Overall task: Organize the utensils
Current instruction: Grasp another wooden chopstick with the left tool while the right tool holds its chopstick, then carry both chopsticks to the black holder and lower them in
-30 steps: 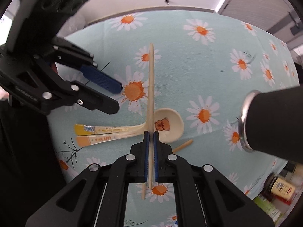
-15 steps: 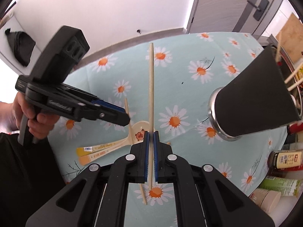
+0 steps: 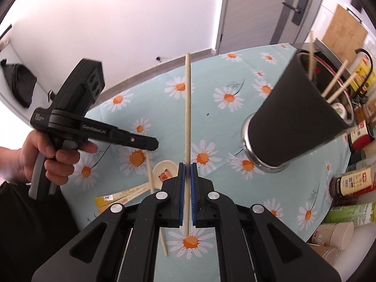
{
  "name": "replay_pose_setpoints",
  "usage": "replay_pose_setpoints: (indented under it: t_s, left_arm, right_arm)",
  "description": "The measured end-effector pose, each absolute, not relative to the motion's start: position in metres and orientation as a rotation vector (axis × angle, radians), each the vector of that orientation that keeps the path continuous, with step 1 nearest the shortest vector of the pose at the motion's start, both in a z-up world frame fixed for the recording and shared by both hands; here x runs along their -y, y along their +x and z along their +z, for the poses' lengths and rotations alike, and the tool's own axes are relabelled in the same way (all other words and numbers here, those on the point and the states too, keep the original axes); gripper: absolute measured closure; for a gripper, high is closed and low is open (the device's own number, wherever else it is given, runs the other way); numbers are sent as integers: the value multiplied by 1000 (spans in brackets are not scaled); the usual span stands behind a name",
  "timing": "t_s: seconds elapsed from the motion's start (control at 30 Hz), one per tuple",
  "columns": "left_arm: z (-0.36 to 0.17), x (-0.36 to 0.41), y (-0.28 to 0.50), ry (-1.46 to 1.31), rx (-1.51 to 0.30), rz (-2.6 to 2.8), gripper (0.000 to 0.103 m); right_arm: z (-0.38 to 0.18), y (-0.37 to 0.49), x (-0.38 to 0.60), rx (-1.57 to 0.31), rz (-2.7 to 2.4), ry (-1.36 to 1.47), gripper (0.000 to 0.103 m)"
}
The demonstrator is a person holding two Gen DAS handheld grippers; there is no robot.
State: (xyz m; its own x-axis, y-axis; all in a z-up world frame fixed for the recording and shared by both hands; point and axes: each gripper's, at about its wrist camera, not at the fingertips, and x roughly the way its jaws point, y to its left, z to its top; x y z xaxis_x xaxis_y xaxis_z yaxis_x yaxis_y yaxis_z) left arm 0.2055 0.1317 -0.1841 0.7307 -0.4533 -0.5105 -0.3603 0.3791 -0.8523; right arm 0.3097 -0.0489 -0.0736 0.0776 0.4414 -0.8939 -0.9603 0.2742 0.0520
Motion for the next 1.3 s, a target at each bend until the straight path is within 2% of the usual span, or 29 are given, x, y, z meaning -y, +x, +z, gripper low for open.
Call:
replay_pose_setpoints:
  t_s: [0.17, 0.63, 1.07, 1.3]
  left_arm:
    - [-160, -134, 211, -1178, -765, -75, 98]
    - [-55, -134, 251, -840, -647, -127, 100]
    - [80, -104, 294, -449, -445, -124, 100]
    - [121, -85, 319, -309, -364, -106, 100]
  right_arm:
    - [-67, 320, 57, -951, 1150, -600, 98]
    - [-30, 348, 83, -842, 1138, -318, 98]
    - [25, 387, 123, -621, 980, -7, 98]
    - [43, 418, 132, -573, 915, 137, 98]
